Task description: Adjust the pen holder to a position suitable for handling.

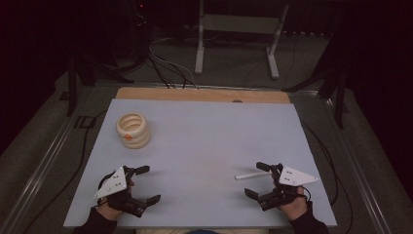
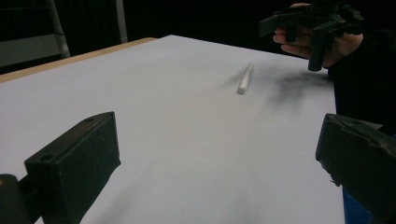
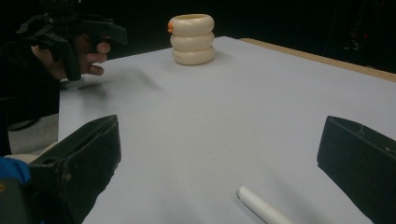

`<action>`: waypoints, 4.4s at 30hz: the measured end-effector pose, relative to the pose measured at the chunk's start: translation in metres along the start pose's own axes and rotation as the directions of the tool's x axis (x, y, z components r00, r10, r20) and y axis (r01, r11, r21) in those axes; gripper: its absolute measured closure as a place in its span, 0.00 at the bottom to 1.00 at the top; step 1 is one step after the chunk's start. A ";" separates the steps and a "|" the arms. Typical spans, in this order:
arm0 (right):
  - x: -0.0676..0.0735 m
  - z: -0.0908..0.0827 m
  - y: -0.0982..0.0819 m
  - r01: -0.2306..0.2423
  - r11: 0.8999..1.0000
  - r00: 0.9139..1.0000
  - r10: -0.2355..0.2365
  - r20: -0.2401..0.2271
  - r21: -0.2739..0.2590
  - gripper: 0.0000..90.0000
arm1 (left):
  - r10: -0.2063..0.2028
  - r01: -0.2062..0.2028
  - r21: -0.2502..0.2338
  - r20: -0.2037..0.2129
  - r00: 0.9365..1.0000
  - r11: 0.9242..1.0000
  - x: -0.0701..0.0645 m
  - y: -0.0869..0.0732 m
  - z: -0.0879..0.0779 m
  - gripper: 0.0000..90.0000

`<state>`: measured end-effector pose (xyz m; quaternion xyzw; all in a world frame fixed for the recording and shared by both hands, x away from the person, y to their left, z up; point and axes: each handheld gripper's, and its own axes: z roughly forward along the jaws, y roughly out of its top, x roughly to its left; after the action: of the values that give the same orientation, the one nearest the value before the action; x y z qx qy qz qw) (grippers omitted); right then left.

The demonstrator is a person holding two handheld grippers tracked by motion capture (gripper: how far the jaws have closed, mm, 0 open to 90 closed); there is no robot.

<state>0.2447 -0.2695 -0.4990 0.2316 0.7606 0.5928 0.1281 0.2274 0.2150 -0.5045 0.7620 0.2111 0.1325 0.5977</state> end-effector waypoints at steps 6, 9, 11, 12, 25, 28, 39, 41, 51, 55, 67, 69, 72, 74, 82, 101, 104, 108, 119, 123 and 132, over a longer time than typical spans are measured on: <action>0.001 0.002 0.000 -0.005 1.000 1.000 0.005 -0.007 0.018 0.00 | 0.005 -0.005 0.006 0.002 1.000 1.000 0.000 0.000 0.000 0.00; 0.002 0.001 0.000 -0.007 1.000 1.000 0.007 -0.007 0.014 0.00 | 0.011 -0.011 0.011 -0.002 1.000 1.000 -0.001 0.000 0.001 0.00; 0.001 0.001 0.000 -0.004 1.000 1.000 0.004 -0.004 0.014 0.00 | 0.009 -0.010 0.011 0.001 1.000 1.000 -0.001 0.000 0.002 0.00; 0.001 0.001 0.000 -0.008 1.000 1.000 0.008 -0.004 0.013 0.00 | 0.013 -0.013 0.012 0.001 1.000 1.000 -0.001 0.000 0.002 0.00; 0.003 0.001 0.001 -0.005 1.000 1.000 0.004 0.015 0.011 0.00 | 0.020 -0.022 0.040 0.042 0.999 0.999 -0.007 0.004 0.007 0.00; 0.004 0.001 0.001 -0.006 1.000 1.000 0.006 0.015 0.013 0.00 | 0.032 -0.035 0.051 0.060 0.998 0.998 -0.010 0.006 0.010 0.00; 0.003 0.000 0.002 -0.023 1.000 1.000 0.023 0.018 -0.001 0.00 | 0.040 -0.045 0.062 0.081 0.996 0.997 -0.013 0.020 0.011 0.00; 0.002 -0.001 0.003 -0.027 1.000 0.999 0.028 0.017 -0.003 0.00 | 0.047 -0.051 0.062 0.078 0.996 0.997 -0.014 0.025 0.010 0.00; 0.002 0.000 0.002 -0.031 1.000 0.999 0.031 0.016 0.001 0.00 | 0.054 -0.058 0.054 0.062 0.997 0.997 -0.004 0.046 0.003 0.00; 0.003 -0.001 0.003 -0.030 0.999 0.999 0.030 0.016 -0.011 0.00 | 0.054 -0.058 0.058 0.058 0.997 0.997 0.002 0.054 0.001 0.00; 0.002 0.000 0.002 -0.034 0.999 0.999 0.034 0.013 -0.004 0.00 | 0.036 -0.036 0.038 0.020 0.999 0.999 0.028 0.077 -0.009 0.00; 0.002 0.000 0.002 -0.035 0.999 0.999 0.035 0.013 -0.004 0.00 | 0.030 -0.031 0.037 0.011 0.999 0.999 0.034 0.080 -0.011 0.00; 0.002 0.000 0.002 -0.036 0.999 0.999 0.036 0.011 -0.002 0.00 | 0.039 -0.039 0.034 -0.001 0.999 0.999 0.040 0.084 -0.013 0.00; 0.001 0.000 0.002 -0.040 0.999 0.999 0.040 0.010 -0.001 0.00 | 0.039 -0.038 0.040 -0.017 0.999 0.998 0.044 0.087 -0.014 0.00; 0.002 0.000 0.002 -0.043 0.999 0.999 0.043 0.007 -0.004 0.00 | 0.009 -0.007 0.051 -0.045 0.999 0.999 0.060 0.093 -0.019 0.00; 0.002 0.000 0.002 -0.045 0.999 0.999 0.045 0.003 -0.007 0.00 | -0.138 0.146 0.021 -0.215 0.967 0.989 0.117 0.105 -0.034 0.00; 0.002 0.000 0.002 -0.049 0.999 0.999 0.049 0.002 -0.009 0.00 | -0.171 0.177 0.001 -0.245 0.954 0.984 0.126 0.106 -0.034 0.00; 0.002 0.000 0.002 -0.051 0.999 0.999 0.051 0.002 -0.008 0.00 | -0.210 0.221 0.003 -0.303 0.930 0.975 0.138 0.106 -0.033 0.00; 0.002 0.000 0.003 -0.054 0.999 0.999 0.054 -0.002 -0.007 0.00 | -0.312 0.349 -0.003 -0.454 0.835 0.937 0.167 0.102 -0.024 0.00; 0.002 0.000 0.002 -0.059 0.998 0.998 0.059 -0.001 -0.009 0.00 | -0.338 0.386 0.000 -0.484 0.807 0.922 0.171 0.099 -0.021 0.00; 0.002 0.001 0.002 -0.057 0.998 0.998 0.057 -0.004 -0.003 0.00 | -0.429 0.522 0.018 -0.546 0.720 0.853 0.184 0.085 -0.019 0.00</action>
<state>0.2436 -0.2673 -0.4971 0.2520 0.7530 0.5979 0.1101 0.3943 0.3027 -0.4267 0.6644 0.5650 0.1573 0.4632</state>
